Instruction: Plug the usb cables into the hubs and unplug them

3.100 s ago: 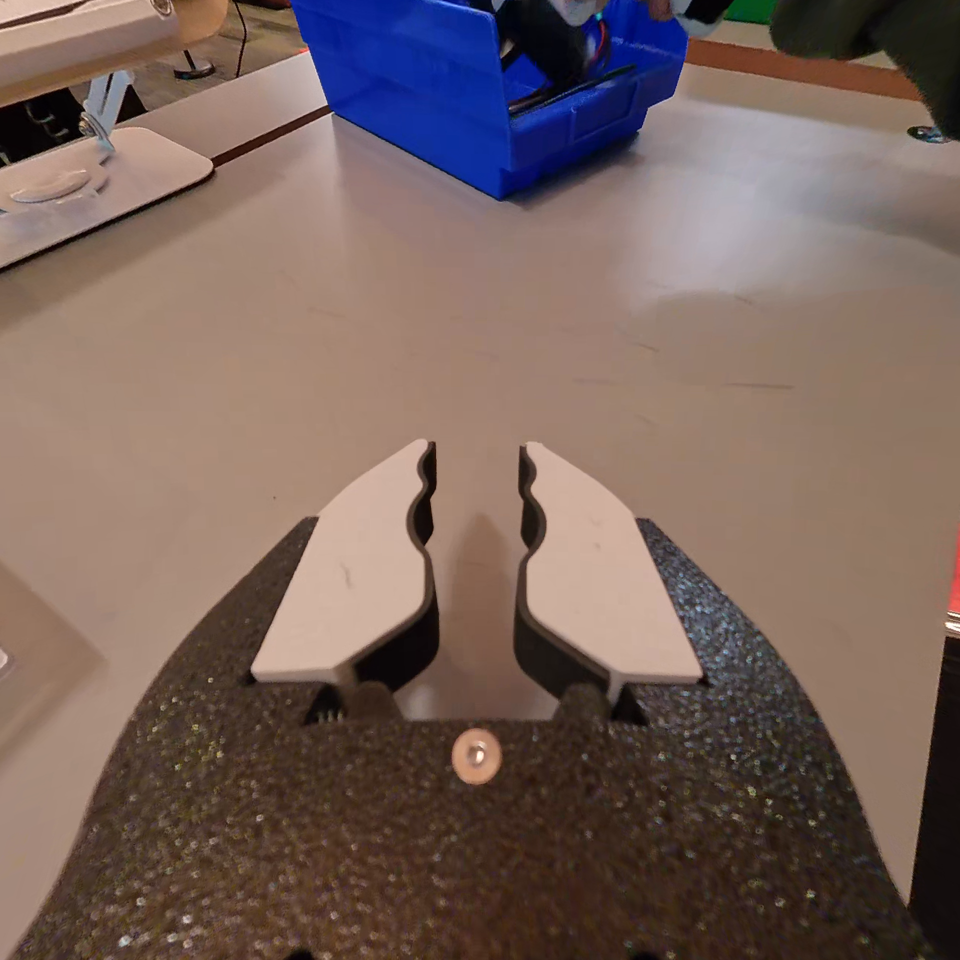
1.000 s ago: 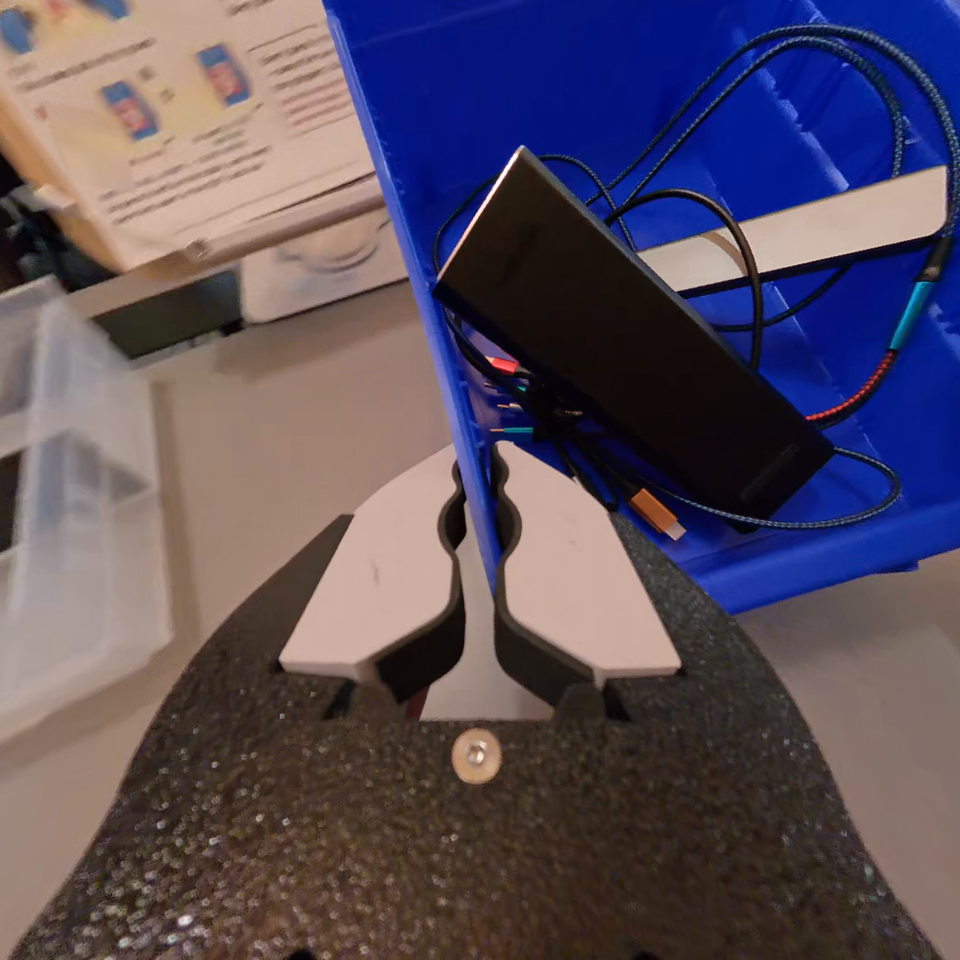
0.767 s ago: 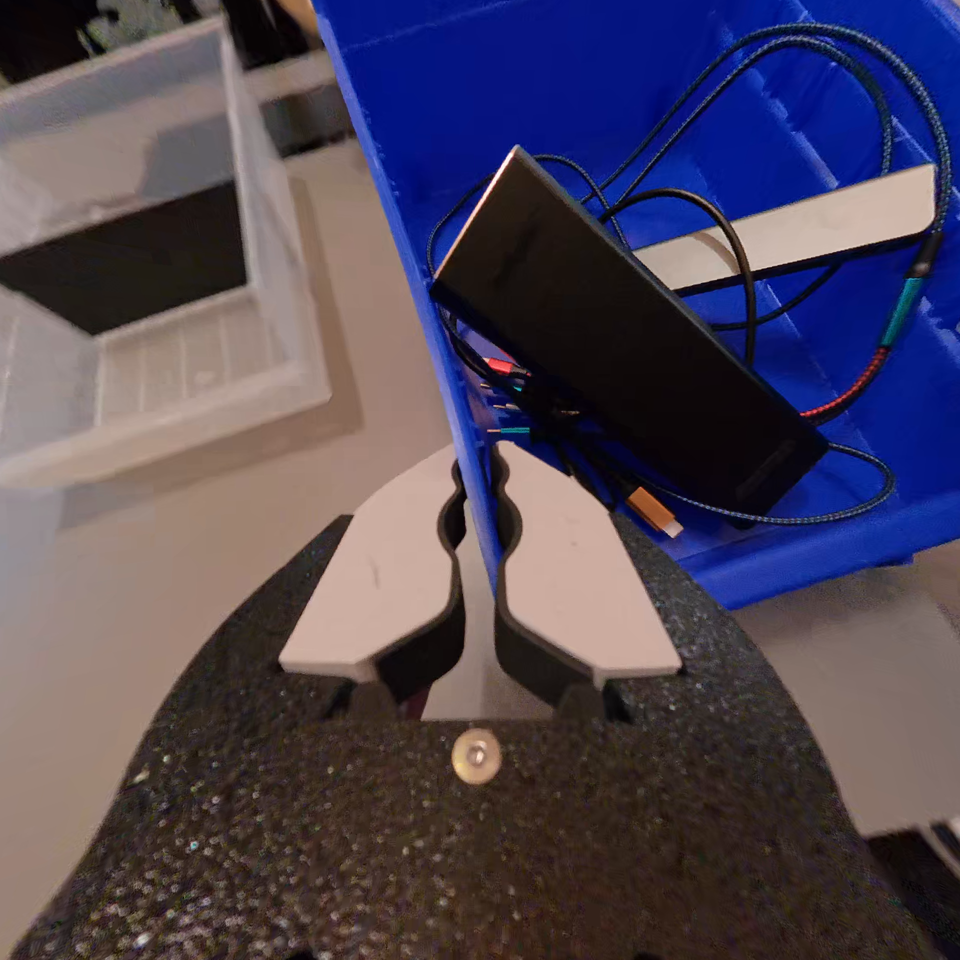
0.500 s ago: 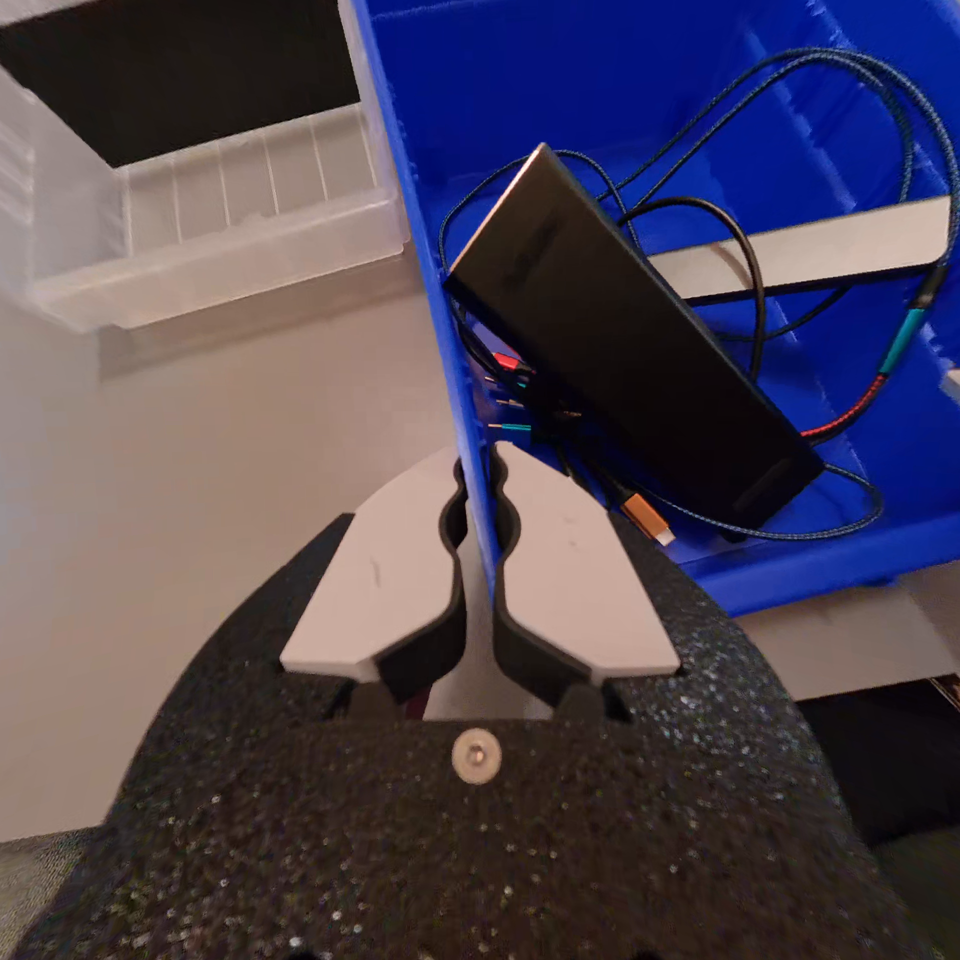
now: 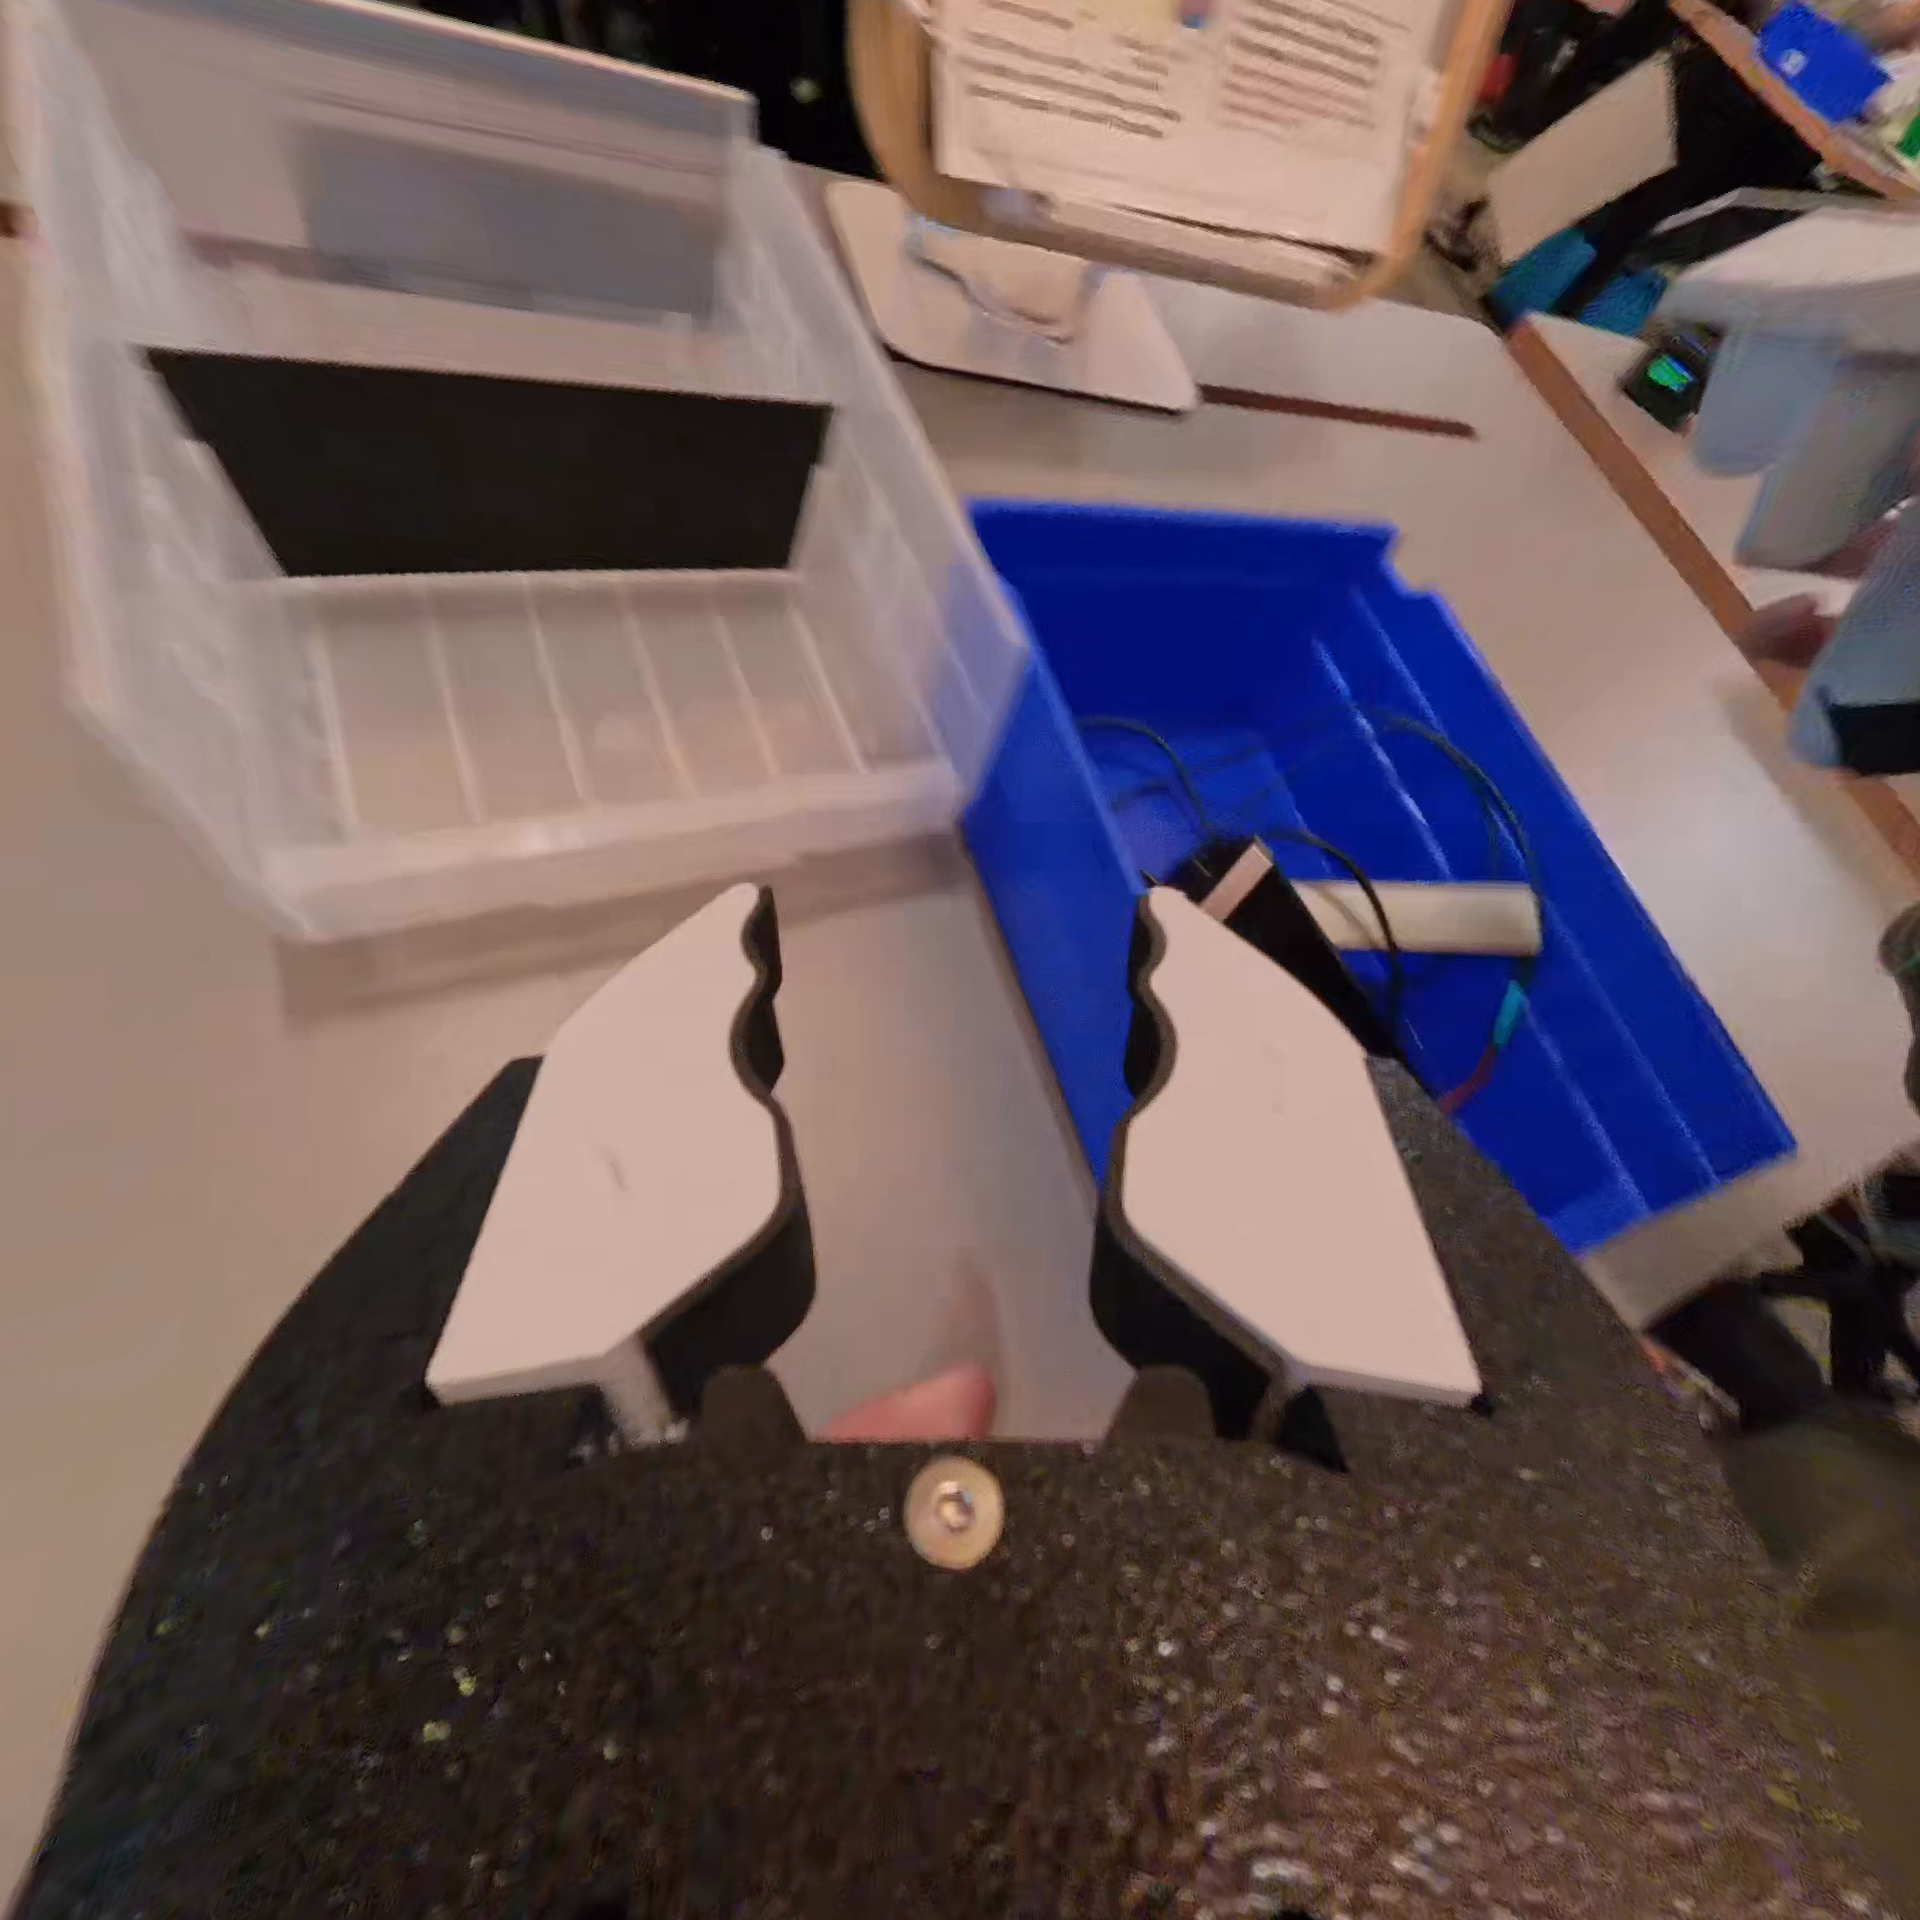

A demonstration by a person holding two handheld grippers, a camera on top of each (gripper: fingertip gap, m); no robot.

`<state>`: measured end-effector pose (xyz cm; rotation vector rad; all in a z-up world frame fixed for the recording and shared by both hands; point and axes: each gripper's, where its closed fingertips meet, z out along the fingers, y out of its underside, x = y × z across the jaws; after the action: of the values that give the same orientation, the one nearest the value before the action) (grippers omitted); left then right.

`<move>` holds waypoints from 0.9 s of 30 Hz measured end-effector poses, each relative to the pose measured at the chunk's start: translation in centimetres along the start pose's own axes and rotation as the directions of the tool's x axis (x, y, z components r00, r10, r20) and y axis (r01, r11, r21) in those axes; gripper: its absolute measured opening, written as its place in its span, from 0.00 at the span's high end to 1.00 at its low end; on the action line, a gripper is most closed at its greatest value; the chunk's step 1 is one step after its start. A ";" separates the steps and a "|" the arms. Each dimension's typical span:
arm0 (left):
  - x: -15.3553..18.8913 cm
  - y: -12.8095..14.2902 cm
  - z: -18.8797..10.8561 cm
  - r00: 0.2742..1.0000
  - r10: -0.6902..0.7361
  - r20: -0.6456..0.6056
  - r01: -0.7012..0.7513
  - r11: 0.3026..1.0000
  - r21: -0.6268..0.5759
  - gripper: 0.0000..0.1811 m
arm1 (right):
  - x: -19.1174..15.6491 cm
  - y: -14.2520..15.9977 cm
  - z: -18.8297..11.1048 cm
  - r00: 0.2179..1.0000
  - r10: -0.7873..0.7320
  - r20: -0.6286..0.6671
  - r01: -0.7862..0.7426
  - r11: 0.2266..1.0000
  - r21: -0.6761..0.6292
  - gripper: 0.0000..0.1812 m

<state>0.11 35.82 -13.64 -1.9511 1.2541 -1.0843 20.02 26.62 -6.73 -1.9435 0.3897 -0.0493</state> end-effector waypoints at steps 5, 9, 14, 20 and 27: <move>-14.2 -4.0 3.6 0.889 0.009 0.459 0.051 0.991 -0.120 0.63 | 0.3 1.5 14.5 0.996 -0.014 -0.083 -0.010 0.957 -0.289 0.52; -18.9 -2.9 6.6 0.846 0.046 0.531 0.095 0.967 -0.235 0.67 | -0.3 4.8 20.5 0.989 -0.126 -0.077 0.075 0.876 -0.476 0.46; -19.6 -1.4 8.7 0.871 0.119 0.477 0.015 0.963 -0.268 0.96 | -1.8 7.9 23.5 0.985 -0.170 0.030 0.151 0.765 -0.626 0.66; -20.2 -2.4 7.7 0.873 0.090 0.479 0.002 0.982 -0.187 0.98 | -2.7 6.2 24.7 0.998 -0.032 -0.046 -0.002 0.795 -0.606 0.85; -15.4 -11.2 -0.9 0.792 0.158 0.590 -0.145 0.987 -0.071 0.97 | -6.0 -4.6 19.9 0.998 -0.049 0.048 0.065 0.900 -0.431 0.87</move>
<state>0.86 54.31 -9.23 -1.9437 1.0355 -0.3170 19.74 47.75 -9.66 -2.3935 0.3387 0.0392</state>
